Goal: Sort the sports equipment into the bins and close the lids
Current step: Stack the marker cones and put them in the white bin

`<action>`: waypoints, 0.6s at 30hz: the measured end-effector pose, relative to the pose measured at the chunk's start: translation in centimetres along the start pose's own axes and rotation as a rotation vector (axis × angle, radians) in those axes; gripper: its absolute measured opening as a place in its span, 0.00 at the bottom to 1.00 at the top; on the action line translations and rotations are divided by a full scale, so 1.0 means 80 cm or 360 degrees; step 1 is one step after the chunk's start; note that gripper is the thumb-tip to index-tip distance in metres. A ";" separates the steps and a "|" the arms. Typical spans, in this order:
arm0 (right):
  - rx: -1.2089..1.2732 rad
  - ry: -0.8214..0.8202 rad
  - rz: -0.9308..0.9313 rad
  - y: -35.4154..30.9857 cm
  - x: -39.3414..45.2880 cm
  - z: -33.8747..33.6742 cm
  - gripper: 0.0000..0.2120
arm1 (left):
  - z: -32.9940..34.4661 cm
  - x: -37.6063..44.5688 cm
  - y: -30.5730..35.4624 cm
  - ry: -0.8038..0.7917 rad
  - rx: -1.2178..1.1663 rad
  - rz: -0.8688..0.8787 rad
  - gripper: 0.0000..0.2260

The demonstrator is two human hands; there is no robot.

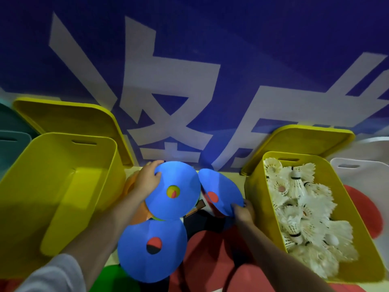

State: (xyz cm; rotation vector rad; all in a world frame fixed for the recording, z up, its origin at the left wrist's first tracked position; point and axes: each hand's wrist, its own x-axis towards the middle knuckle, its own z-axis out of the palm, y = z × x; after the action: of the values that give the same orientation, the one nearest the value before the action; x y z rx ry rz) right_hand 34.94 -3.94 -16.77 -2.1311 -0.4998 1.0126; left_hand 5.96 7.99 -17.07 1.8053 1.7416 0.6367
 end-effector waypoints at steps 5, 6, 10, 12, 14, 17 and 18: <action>-0.0164 0.0019 -0.0337 -0.011 -0.015 -0.009 0.14 | -0.022 -0.032 0.010 0.0115 -0.0252 -0.0079 0.17; -0.0150 0.0030 -0.0385 -0.016 -0.020 -0.012 0.14 | -0.027 -0.038 0.011 0.0121 -0.0311 -0.0112 0.17; -0.0187 0.0034 -0.0667 -0.049 -0.046 -0.034 0.14 | -0.053 -0.065 0.025 0.0176 -0.0445 -0.0188 0.17; -0.0232 -0.0025 -0.0824 -0.070 -0.065 -0.052 0.18 | -0.065 -0.084 0.038 0.0232 -0.0510 -0.0205 0.18; -0.0229 -0.0081 -0.1068 -0.088 -0.077 -0.068 0.24 | -0.077 -0.105 0.053 0.0293 -0.0558 -0.0202 0.17; -0.0306 -0.0052 -0.1340 -0.105 -0.088 -0.092 0.27 | -0.094 -0.132 0.075 0.0378 -0.0562 -0.0185 0.17; -0.0285 -0.0056 -0.1379 -0.108 -0.091 -0.101 0.27 | -0.098 -0.140 0.083 0.0402 -0.0577 -0.0169 0.16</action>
State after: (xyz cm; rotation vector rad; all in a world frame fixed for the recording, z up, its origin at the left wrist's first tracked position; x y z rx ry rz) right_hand 36.47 -6.06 -3.11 -1.7333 -1.4114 0.5084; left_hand 5.05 -2.83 -6.39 1.4231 1.7304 1.0959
